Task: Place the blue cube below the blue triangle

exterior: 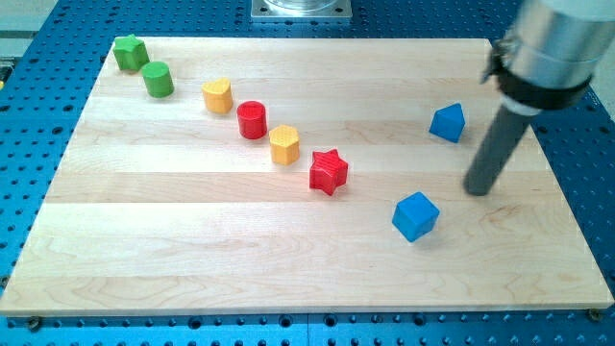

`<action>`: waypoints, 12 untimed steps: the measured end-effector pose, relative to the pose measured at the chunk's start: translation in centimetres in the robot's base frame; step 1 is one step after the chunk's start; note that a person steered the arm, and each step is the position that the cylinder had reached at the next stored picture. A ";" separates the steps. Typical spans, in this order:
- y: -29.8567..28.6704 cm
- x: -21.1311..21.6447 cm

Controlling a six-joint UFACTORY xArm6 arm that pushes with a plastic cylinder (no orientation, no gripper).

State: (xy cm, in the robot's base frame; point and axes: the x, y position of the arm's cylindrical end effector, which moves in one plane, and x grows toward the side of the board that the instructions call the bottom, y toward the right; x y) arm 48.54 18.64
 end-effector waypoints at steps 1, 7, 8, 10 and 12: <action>-1.2 -0.6; -8.5 5.1; -4.1 -0.1; -0.4 8.1; -2.3 -1.2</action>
State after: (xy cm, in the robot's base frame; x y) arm 47.37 16.32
